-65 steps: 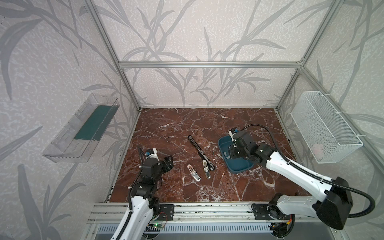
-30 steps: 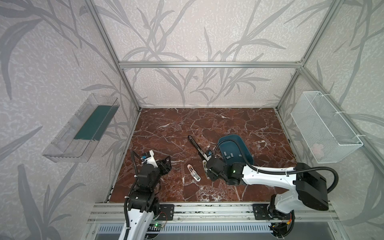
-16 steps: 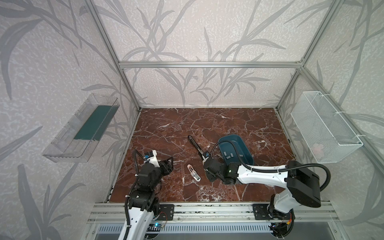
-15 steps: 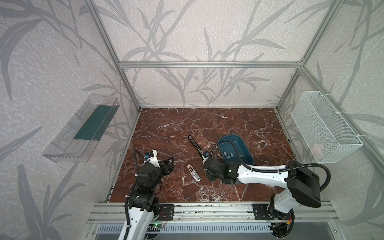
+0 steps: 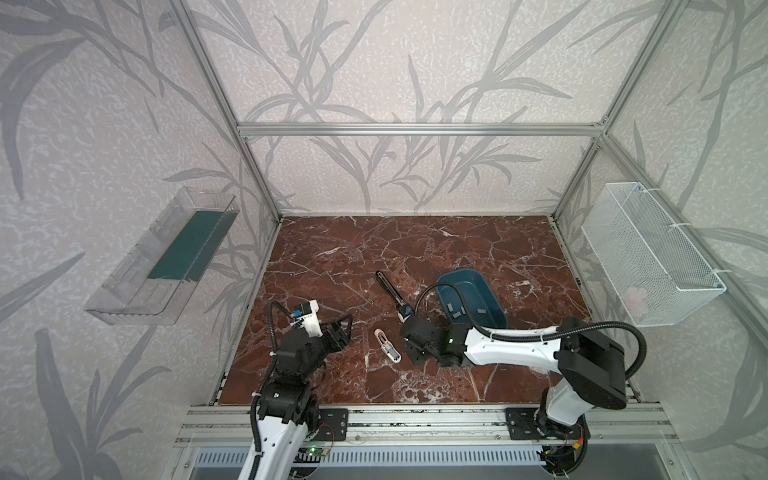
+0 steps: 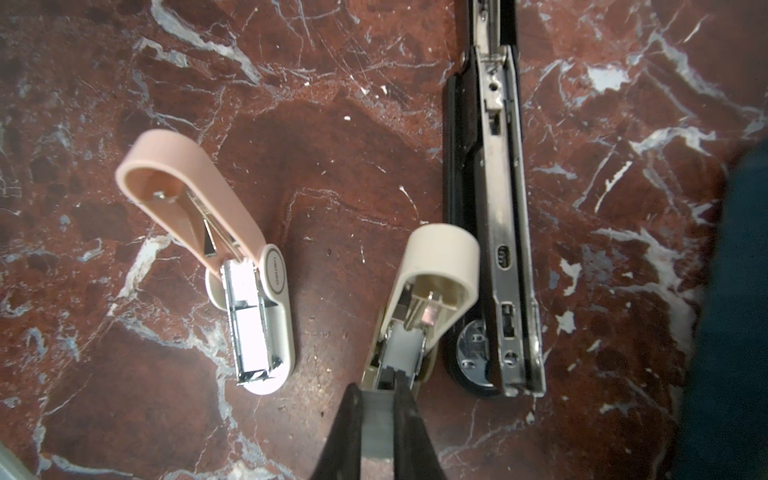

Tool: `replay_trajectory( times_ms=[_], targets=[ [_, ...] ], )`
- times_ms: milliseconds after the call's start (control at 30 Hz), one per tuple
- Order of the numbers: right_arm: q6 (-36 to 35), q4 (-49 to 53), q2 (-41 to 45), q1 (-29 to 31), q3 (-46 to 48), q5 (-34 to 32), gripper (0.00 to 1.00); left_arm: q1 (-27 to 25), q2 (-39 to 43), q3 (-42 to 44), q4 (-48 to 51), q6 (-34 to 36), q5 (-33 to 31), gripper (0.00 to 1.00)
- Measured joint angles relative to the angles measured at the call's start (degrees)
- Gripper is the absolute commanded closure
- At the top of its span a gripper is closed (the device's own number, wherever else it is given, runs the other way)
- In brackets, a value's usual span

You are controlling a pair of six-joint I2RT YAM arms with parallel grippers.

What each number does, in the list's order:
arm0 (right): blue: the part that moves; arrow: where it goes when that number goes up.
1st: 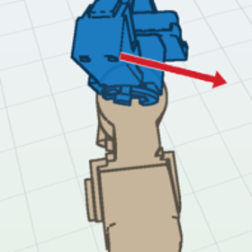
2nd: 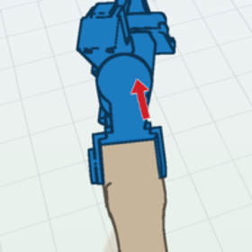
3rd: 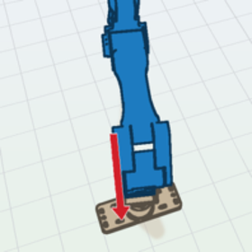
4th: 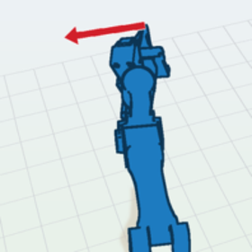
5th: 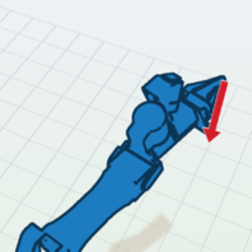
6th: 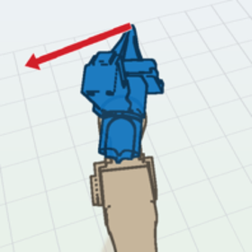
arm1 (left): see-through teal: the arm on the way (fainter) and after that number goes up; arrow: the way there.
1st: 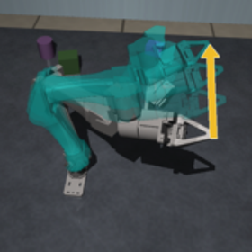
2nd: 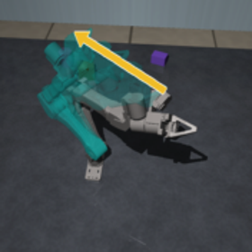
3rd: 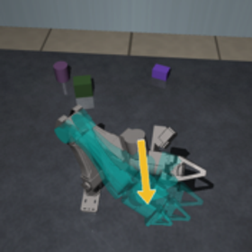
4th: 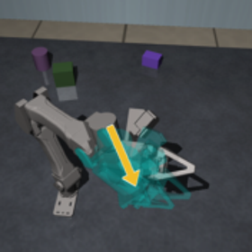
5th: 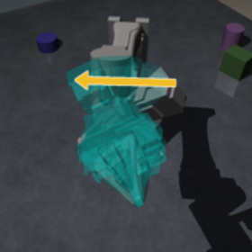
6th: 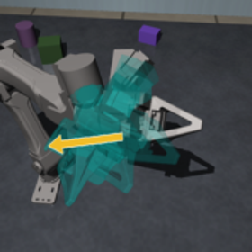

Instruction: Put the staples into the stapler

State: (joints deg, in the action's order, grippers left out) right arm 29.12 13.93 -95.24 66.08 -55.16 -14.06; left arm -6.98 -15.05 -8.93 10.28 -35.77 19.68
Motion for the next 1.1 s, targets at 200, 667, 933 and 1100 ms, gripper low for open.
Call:
replay_trajectory(
  times_ms=[200,667,933,1100],
  targets=[
    [0.0,0.2,-0.1,0.0,-0.4,0.0,0.86,-0.1,-1.4,0.0,-0.5,0.0,0.0,0.34],
    [1.5,2.6,-4.1,0.0,-2.6,-0.5,0.88,-0.2,-1.4,0.0,-0.5,0.0,-0.1,0.34],
    [3.4,3.5,-4.1,0.0,-2.7,-0.9,0.89,-0.2,-1.4,0.0,-0.6,0.0,-0.3,0.34],
    [3.8,3.4,-4.1,0.0,-2.6,-0.9,0.89,-0.2,-1.4,0.0,-0.6,0.0,-0.3,0.34]
  ],
)
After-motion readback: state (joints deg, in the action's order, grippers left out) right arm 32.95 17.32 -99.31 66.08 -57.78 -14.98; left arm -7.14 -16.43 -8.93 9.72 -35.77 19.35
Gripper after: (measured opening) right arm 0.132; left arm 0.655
